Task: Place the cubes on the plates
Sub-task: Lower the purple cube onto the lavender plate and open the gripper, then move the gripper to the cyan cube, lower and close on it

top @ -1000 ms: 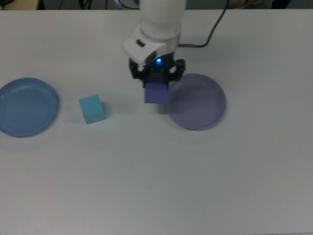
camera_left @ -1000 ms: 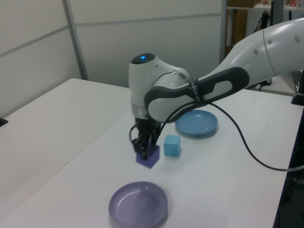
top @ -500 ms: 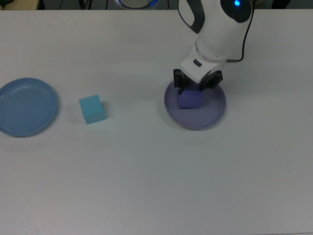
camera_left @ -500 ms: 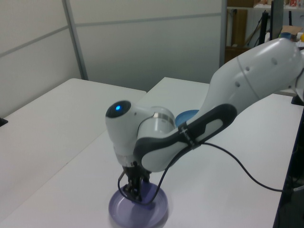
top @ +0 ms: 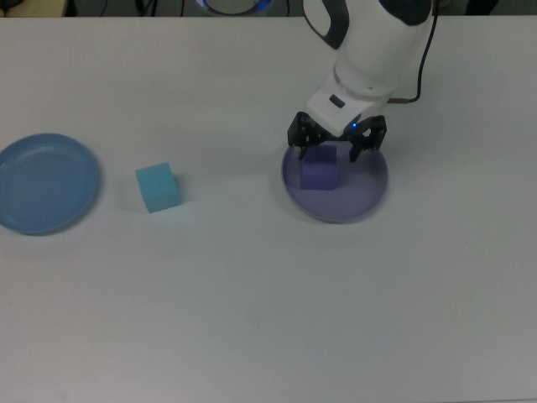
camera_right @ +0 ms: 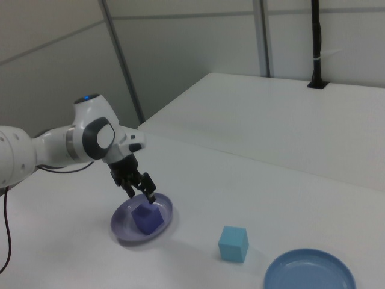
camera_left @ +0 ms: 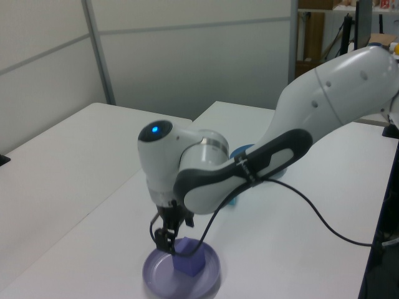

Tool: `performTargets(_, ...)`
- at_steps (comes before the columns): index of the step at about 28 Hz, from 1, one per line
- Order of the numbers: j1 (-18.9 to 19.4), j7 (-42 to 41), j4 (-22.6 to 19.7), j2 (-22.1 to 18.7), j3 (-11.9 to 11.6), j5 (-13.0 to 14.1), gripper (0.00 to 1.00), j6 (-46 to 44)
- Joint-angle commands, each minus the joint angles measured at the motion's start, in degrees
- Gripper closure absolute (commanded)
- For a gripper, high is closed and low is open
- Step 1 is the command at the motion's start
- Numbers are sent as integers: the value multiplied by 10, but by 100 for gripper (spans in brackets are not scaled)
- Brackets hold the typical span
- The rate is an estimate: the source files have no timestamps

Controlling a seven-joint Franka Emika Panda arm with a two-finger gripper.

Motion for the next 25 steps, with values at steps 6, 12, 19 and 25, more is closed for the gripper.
performTargets(6, -77, -72, -8, -55, -37, 0, 0, -35)
performTargets(12, -97, -267, -8, -54, -119, 2, 0, -33)
performTargets(19, -99, -428, -21, -32, -170, 42, 0, 2)
performTargets(25, -109, -471, -26, 6, -172, 54, 0, 49)
